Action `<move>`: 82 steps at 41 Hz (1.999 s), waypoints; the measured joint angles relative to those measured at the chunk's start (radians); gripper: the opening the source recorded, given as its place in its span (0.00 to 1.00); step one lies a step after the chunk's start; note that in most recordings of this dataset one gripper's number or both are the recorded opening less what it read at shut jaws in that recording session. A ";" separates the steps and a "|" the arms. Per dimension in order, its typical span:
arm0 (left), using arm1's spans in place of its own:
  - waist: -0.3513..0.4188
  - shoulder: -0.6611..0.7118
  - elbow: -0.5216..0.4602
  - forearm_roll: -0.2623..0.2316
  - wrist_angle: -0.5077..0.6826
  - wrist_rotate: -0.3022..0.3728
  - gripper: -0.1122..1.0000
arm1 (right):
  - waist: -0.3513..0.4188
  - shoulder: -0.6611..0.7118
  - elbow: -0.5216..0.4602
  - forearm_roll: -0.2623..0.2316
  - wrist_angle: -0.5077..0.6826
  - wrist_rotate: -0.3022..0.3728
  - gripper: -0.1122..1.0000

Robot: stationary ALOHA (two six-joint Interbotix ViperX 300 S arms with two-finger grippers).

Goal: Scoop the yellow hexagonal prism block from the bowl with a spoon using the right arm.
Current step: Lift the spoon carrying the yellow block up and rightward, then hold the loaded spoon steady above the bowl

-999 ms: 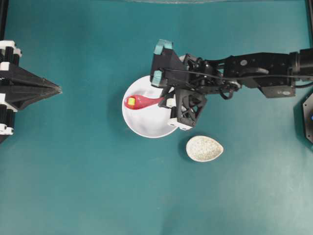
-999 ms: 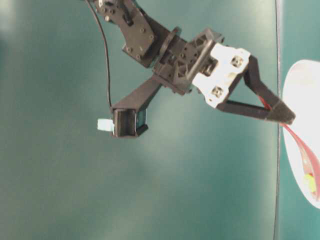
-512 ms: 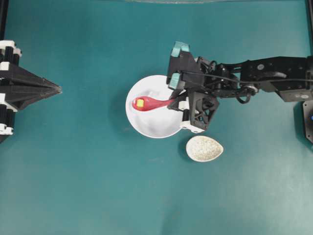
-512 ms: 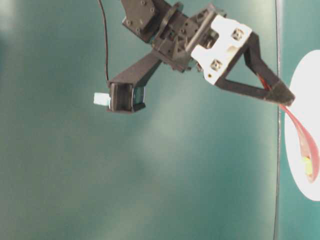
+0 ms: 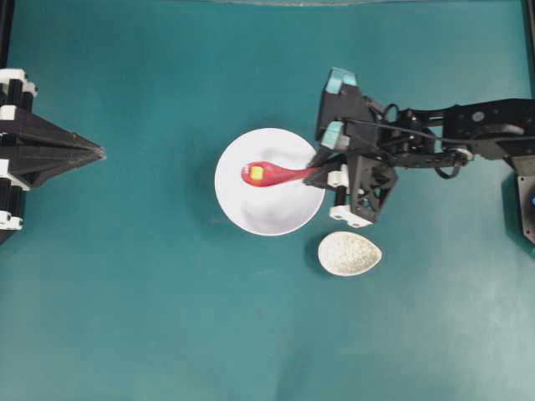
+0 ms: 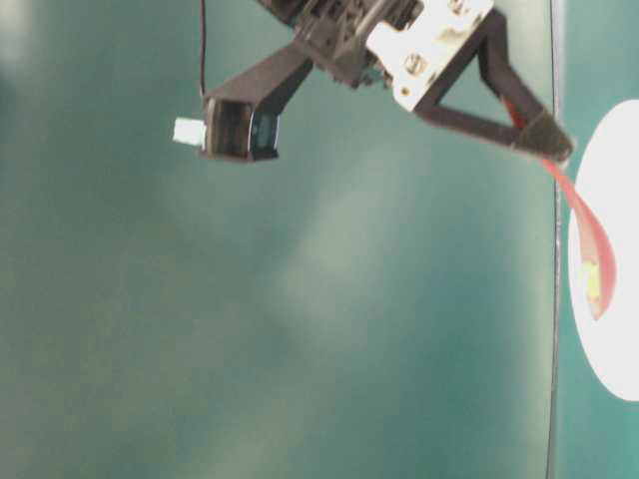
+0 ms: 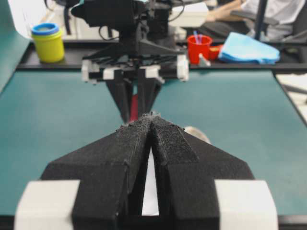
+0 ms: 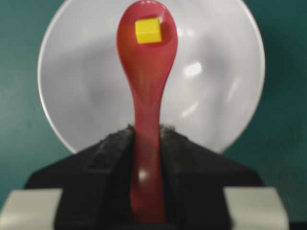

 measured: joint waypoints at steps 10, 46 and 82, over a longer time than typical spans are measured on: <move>0.000 0.000 0.000 0.002 0.002 0.000 0.13 | 0.000 -0.057 0.060 0.002 -0.032 0.000 0.29; 0.000 0.000 0.000 0.000 0.002 0.000 0.13 | 0.000 -0.077 0.075 0.003 -0.058 0.043 0.29; 0.000 -0.002 0.000 0.002 0.040 -0.011 0.13 | 0.000 -0.075 0.075 -0.051 -0.061 0.041 0.29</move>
